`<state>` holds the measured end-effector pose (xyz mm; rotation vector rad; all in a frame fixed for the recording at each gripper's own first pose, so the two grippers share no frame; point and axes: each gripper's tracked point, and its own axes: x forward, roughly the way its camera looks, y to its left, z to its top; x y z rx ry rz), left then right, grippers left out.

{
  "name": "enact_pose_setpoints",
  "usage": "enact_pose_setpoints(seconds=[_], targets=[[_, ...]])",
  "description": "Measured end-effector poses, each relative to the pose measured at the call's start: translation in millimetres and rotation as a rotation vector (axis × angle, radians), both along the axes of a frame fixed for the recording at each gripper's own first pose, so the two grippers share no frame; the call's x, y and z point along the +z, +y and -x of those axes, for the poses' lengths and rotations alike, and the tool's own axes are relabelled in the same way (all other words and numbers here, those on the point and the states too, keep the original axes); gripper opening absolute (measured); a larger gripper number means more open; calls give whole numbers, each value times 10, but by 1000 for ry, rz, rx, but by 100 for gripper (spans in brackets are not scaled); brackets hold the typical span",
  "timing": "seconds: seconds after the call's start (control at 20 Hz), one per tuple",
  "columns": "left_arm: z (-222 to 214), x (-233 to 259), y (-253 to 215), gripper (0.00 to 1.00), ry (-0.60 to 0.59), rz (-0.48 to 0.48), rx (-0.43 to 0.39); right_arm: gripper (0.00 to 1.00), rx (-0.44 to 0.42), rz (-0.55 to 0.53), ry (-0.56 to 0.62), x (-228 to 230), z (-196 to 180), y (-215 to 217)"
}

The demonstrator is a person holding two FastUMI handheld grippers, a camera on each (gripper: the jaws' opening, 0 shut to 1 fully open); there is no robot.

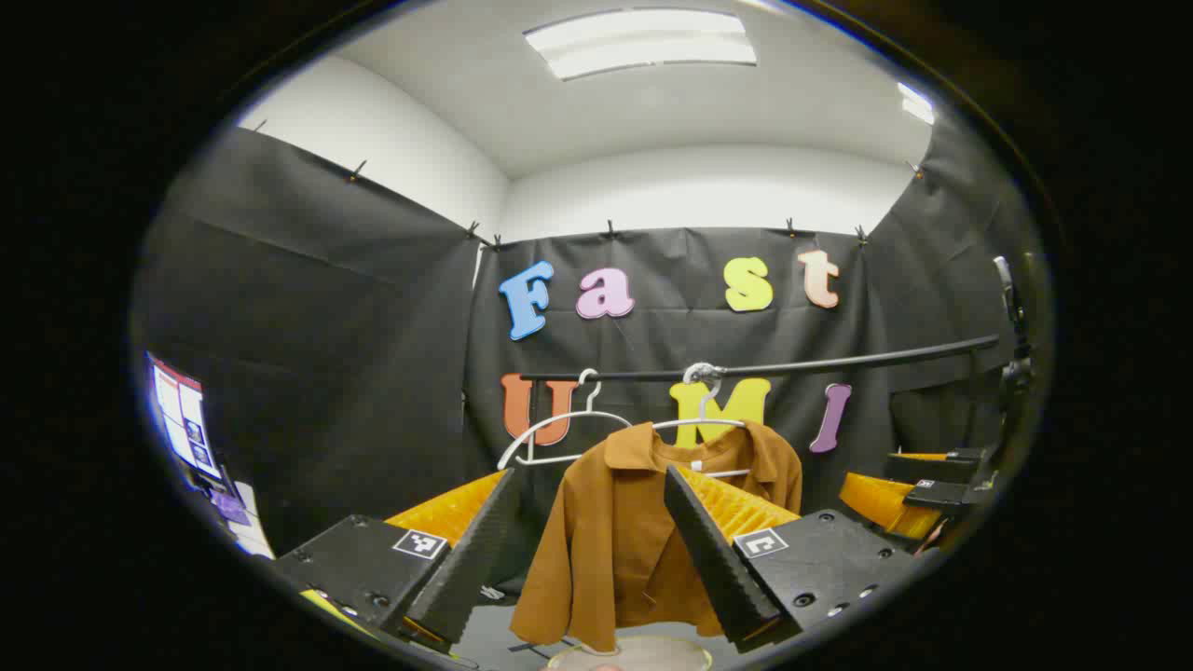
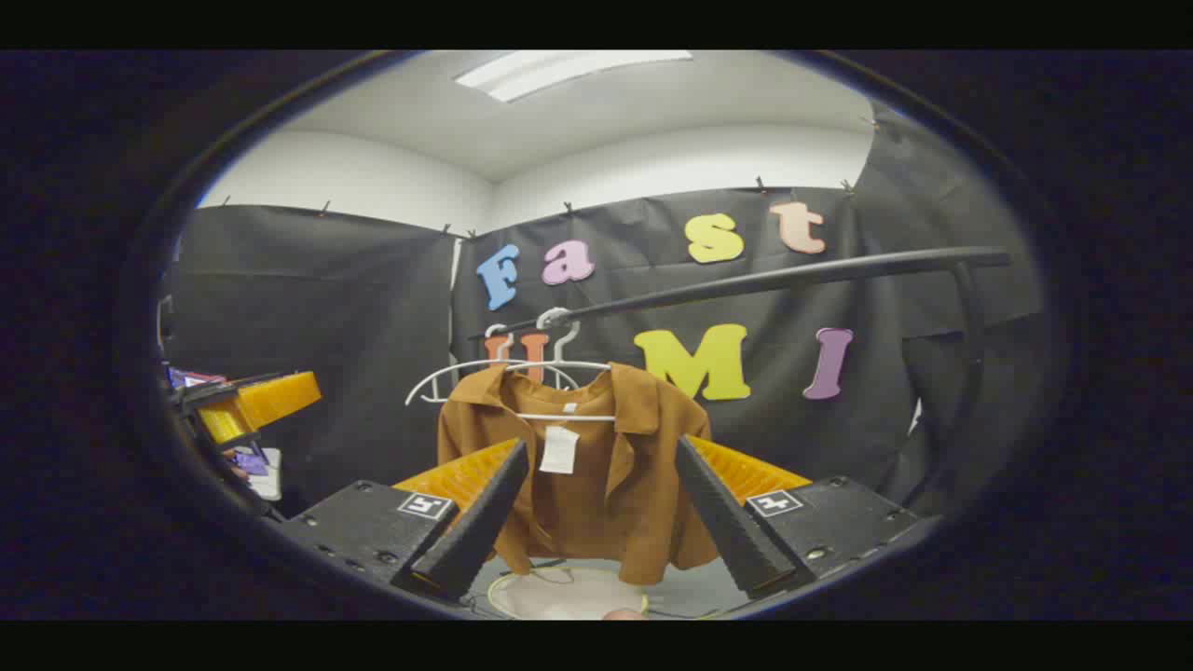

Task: Grasp the clothes on the hanger with both hands and then place them into the laundry hamper below.

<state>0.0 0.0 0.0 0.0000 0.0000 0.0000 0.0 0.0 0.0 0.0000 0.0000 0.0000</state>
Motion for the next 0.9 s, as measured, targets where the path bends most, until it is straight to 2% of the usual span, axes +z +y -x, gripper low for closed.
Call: enact_pose_setpoints(seconds=[0.3, 0.35, 0.4, 0.55, 0.9], targets=[[-30, 10, -88, 100, -3, 4, 3, 98, -6, -3, -23, 36, -73, -89], [-50, 7, -113, 96, -5, 8, 1, 99, -6, -8, -28, 47, -76, -101], [-67, 8, -143, 100, -6, 10, -4, 97, -10, -12, -34, 57, -90, -123], [-121, -51, -244, 100, 2, 22, -20, 97, -17, -18, -42, 73, -115, -179], [-235, -235, -507, 100, 43, 24, -71, 98, -29, -61, 5, -119, -232, -314]])
